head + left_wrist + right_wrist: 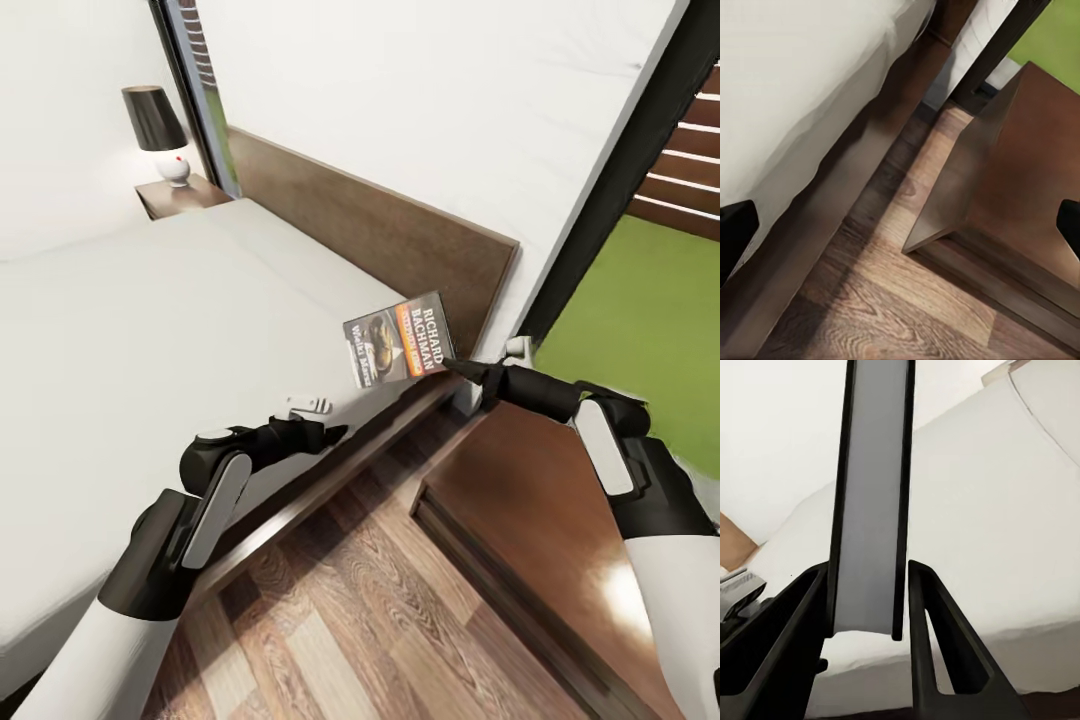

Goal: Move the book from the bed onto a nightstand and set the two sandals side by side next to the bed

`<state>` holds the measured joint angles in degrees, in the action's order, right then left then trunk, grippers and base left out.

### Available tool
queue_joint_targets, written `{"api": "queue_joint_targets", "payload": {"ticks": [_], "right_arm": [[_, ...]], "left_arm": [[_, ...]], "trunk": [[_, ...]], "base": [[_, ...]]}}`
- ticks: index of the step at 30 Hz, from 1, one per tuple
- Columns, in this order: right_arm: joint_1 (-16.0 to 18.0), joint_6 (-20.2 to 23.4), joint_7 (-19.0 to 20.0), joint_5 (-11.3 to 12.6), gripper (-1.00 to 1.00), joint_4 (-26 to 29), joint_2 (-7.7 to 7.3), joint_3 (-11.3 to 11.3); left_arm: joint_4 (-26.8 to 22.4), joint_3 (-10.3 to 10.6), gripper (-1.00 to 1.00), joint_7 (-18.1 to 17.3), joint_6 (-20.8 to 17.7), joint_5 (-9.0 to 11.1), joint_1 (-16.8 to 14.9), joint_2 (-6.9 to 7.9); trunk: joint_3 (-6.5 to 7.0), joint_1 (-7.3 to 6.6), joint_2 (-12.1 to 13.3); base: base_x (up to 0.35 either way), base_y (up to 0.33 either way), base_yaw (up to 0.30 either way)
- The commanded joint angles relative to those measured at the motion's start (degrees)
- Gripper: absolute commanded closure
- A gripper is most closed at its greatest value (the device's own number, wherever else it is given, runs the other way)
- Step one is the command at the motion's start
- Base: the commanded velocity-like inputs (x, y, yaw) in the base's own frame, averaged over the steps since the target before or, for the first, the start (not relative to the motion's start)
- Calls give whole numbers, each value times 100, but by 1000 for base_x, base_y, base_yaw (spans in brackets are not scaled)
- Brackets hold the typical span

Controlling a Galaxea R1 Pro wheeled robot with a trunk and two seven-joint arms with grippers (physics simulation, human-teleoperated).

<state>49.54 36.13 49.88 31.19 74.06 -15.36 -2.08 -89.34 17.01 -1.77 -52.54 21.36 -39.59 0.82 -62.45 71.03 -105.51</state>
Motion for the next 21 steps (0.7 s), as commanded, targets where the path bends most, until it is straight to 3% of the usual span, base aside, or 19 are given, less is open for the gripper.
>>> {"api": "queue_joint_targets", "payload": {"ticks": [1, 12, 21], "right_arm": [[3, 37, -12, 64, 100, 3, -4, -52], [3, 35, -14, 62, 100, 4, -2, -133], [3, 35, -14, 56, 100, 11, -2, -135]], "left_arm": [[-3, 5, -100, -21, -19, -19, -5, 4], [-12, 5, -100, -25, -19, -18, -5, 10], [-20, 5, -100, -29, -19, -26, -5, 15]], "trunk": [[-14, 22, -43], [-130, 264, -485], [-225, 461, -846]], "base": [[0, 0, 178], [-1, -9, 182], [-47, -205, 183]]}}
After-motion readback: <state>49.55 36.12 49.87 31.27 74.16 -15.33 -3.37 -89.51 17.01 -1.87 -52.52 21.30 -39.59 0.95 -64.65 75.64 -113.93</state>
